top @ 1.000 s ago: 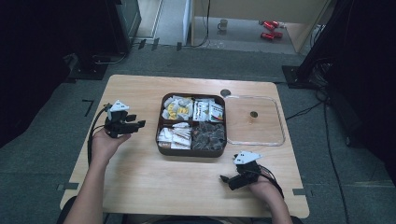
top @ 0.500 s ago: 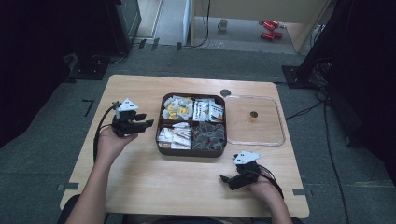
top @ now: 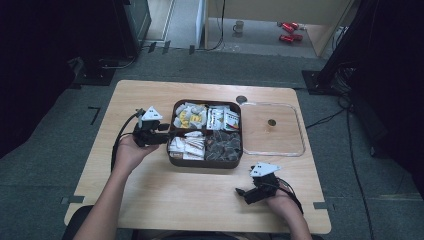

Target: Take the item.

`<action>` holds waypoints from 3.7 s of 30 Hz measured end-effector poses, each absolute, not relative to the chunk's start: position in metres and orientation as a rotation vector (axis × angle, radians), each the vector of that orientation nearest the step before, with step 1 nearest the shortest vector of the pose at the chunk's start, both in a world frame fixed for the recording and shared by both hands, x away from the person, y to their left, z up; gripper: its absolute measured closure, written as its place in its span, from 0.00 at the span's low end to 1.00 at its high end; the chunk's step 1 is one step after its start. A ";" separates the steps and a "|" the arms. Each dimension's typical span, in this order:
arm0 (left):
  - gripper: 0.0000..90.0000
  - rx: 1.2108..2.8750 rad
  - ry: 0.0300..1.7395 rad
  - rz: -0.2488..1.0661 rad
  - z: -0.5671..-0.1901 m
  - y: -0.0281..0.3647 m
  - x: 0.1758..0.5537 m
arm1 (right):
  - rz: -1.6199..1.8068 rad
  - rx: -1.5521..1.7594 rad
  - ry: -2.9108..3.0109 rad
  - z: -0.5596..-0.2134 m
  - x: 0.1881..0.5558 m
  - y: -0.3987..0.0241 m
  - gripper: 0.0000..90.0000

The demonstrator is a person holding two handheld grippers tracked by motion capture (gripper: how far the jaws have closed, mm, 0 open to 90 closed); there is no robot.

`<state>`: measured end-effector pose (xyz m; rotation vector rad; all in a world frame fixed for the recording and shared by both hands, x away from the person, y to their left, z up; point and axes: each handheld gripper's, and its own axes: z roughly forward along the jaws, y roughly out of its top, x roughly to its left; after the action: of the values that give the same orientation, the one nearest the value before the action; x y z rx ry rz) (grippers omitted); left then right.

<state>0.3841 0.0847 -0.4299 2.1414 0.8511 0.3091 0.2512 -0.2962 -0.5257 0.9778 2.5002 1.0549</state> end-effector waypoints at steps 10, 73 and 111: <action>0.68 2.164 0.827 0.313 -0.434 0.072 0.388 | 1.053 0.993 2.491 -0.526 0.249 -0.296 0.00; 0.95 2.366 0.712 0.264 -0.472 0.027 0.419 | 1.052 1.000 2.487 -0.526 0.242 -0.297 0.00; 1.00 2.232 0.788 0.180 -0.439 0.051 0.412 | 1.053 0.997 2.488 -0.526 0.241 -0.297 0.00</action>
<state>0.4121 0.0511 -0.4394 2.2323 0.7878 0.1805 0.2411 -0.2970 -0.5258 0.9973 2.4880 1.0527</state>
